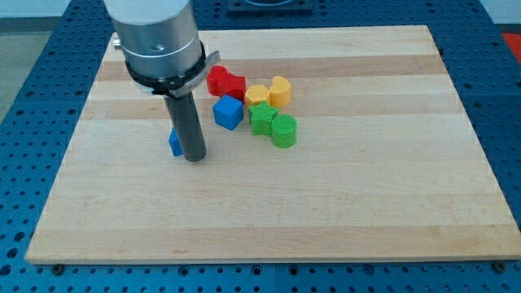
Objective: Drag blue triangle towards blue cube
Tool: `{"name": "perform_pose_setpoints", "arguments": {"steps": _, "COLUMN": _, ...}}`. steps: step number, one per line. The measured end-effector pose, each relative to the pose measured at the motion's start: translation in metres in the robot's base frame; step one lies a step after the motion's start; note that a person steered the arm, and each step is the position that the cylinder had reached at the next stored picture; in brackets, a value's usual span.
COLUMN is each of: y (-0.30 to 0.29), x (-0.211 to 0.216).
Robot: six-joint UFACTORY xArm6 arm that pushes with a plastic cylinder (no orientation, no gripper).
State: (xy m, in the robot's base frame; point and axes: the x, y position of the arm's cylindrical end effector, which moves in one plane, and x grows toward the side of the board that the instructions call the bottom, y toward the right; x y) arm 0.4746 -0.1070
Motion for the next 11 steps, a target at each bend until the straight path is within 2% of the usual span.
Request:
{"name": "perform_pose_setpoints", "arguments": {"steps": 1, "y": 0.006, "x": -0.007}}
{"name": "perform_pose_setpoints", "arguments": {"steps": 3, "y": -0.007, "x": 0.024}}
{"name": "perform_pose_setpoints", "arguments": {"steps": 4, "y": -0.038, "x": 0.016}}
{"name": "perform_pose_setpoints", "arguments": {"steps": 6, "y": -0.036, "x": -0.016}}
{"name": "perform_pose_setpoints", "arguments": {"steps": 7, "y": -0.041, "x": -0.004}}
{"name": "perform_pose_setpoints", "arguments": {"steps": 9, "y": -0.094, "x": -0.011}}
{"name": "perform_pose_setpoints", "arguments": {"steps": 11, "y": -0.092, "x": -0.022}}
